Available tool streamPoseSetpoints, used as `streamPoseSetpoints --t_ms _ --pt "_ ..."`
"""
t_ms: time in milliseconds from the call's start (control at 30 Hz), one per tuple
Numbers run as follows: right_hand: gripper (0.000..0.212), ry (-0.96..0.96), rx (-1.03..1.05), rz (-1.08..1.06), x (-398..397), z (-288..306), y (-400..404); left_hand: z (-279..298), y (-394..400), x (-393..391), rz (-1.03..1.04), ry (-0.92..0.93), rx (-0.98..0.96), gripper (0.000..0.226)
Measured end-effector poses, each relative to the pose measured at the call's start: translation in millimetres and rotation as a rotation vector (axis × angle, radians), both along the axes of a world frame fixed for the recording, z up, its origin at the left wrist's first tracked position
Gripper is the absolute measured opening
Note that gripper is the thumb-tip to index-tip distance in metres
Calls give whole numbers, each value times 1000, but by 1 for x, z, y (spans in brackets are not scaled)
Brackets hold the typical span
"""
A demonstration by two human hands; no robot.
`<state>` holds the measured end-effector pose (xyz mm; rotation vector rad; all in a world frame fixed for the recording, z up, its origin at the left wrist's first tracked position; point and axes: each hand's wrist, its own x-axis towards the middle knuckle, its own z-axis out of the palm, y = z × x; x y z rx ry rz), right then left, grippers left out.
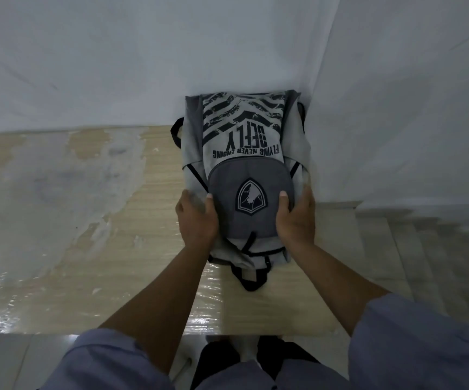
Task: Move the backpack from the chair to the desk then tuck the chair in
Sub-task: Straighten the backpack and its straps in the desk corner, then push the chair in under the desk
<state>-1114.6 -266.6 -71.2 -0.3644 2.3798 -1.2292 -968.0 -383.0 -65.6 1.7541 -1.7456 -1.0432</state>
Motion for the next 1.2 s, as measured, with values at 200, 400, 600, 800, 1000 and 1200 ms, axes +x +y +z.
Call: streamPoseSetpoints --t_ms 200,400,600,800,1000,1200 --pt "70 288 37 156 29 31 13 32 15 20 -239 -70 -167 67" --pt "64 482 48 221 74 64 36 64 34 70 -412 -57 -297 62" --pt "60 514 11 213 143 88 75 91 67 140 -546 -105 -437 60" --pt "58 595 22 314 213 107 124 111 117 214 -581 -189 -570 56" --pt "58 711 49 444 290 126 178 121 173 295 -572 -256 -632 56" --pt "56 694 -3 468 383 132 240 131 241 388 -568 -301 -627 57"
